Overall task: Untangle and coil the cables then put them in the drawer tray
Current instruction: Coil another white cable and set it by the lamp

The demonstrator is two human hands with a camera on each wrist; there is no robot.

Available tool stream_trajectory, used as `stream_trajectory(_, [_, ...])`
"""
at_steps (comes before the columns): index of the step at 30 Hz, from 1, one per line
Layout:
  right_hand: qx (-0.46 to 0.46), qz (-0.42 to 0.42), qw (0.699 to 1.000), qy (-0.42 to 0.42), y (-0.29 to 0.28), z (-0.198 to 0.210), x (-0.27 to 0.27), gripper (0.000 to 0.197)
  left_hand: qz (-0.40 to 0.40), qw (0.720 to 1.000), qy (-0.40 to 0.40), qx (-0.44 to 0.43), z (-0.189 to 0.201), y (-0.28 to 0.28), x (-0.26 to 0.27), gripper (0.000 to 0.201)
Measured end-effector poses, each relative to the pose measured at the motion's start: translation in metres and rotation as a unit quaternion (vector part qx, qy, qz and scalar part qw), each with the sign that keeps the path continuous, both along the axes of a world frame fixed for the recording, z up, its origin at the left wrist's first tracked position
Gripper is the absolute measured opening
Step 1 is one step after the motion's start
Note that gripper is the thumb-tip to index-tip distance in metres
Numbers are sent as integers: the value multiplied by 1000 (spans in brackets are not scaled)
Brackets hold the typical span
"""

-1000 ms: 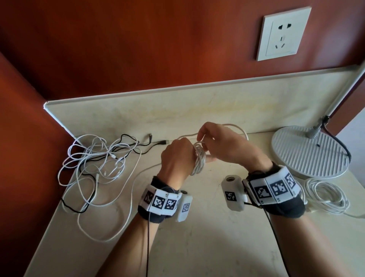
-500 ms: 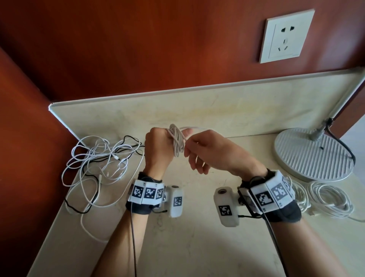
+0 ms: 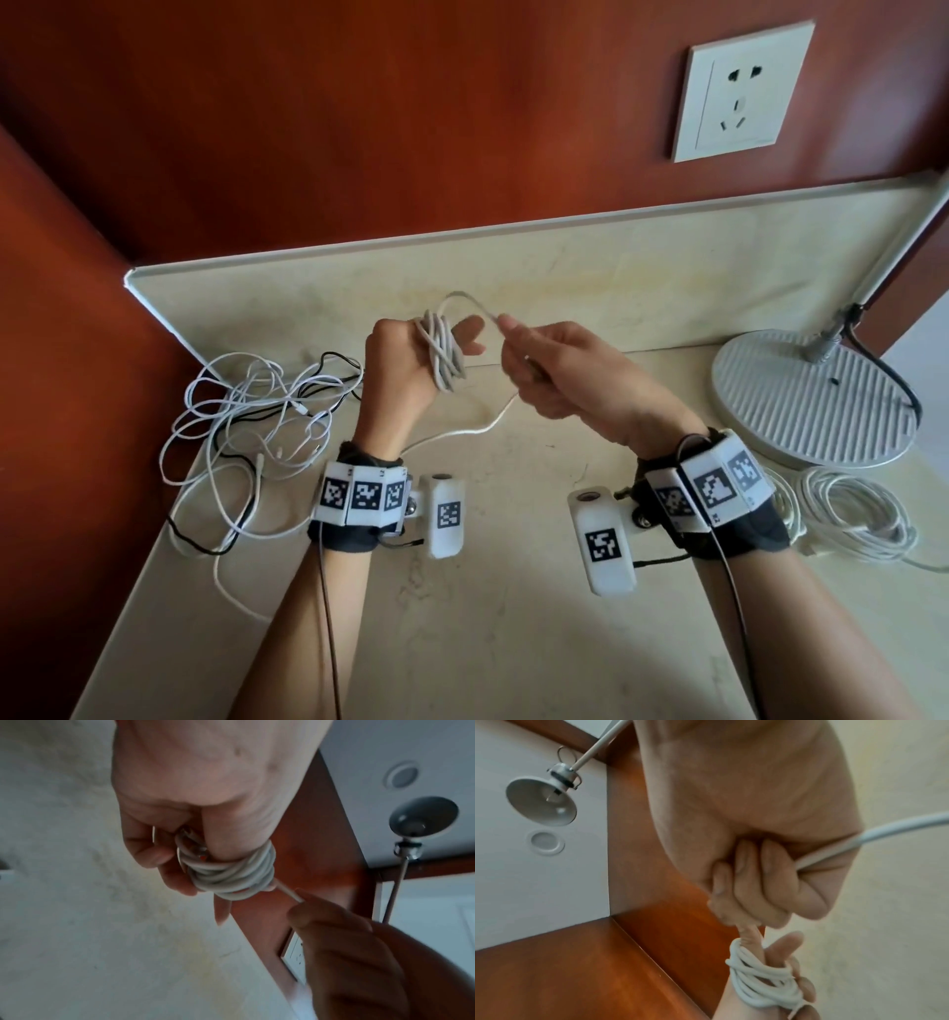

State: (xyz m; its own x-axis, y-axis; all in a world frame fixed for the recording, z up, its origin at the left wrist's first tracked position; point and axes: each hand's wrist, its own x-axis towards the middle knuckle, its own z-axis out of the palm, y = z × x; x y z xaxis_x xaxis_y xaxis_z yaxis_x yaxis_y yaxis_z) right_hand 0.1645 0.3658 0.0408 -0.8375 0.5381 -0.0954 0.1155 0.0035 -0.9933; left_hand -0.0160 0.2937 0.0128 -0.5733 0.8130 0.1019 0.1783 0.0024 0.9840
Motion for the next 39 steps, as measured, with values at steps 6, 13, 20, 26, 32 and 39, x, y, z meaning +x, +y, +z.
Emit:
stream_trajectory(6, [91, -6, 995, 36, -3, 6, 2, 59, 11, 875, 452, -172, -13, 8, 18, 36])
stream_trajectory(13, [198, 62, 978, -15, -21, 7, 0, 61, 90, 911, 393, -87, -15, 2, 18, 57])
stream_trajectory(20, [175, 89, 980, -10, -29, -1, -14, 59, 68, 997, -40, 10, 6, -3, 5, 28])
stream_trajectory(26, [69, 172, 982, -33, -24, -15, -17, 59, 64, 995, -60, -41, 18, -7, 4, 60])
stream_trajectory(32, [60, 162, 976, -135, -1, -27, -12, 65, -210, 974, -89, 0, 15, -12, -3, 76])
stream_trajectory(39, [-28, 191, 973, -129, 25, -26, 4, 51, -298, 946, 107, -64, 30, -24, 12, 46])
